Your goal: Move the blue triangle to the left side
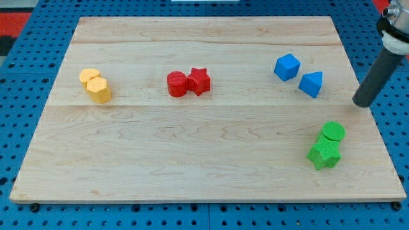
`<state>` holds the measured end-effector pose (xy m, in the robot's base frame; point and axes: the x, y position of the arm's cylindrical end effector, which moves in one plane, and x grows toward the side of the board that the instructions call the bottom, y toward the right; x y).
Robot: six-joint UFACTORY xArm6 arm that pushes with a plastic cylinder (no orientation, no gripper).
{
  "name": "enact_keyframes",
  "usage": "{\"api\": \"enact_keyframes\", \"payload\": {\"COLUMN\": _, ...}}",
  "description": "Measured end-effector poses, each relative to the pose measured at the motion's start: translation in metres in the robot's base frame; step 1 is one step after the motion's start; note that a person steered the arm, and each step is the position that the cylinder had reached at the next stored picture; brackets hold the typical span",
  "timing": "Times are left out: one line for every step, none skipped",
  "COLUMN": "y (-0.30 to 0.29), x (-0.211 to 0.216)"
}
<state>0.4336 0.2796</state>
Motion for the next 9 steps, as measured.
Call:
{"api": "enact_keyframes", "payload": {"y": -0.019, "x": -0.026}}
{"api": "enact_keyframes", "payload": {"y": -0.048, "x": -0.029}}
{"api": "enact_keyframes", "payload": {"y": -0.072, "x": -0.030}}
{"api": "enact_keyframes", "payload": {"y": -0.072, "x": -0.044}}
{"api": "enact_keyframes", "payload": {"y": -0.067, "x": -0.062}}
{"api": "enact_keyframes", "payload": {"y": -0.088, "x": -0.053}}
{"api": "enact_keyframes", "payload": {"y": -0.091, "x": -0.042}}
{"api": "enact_keyframes", "payload": {"y": -0.099, "x": -0.033}}
{"api": "enact_keyframes", "payload": {"y": -0.107, "x": -0.021}}
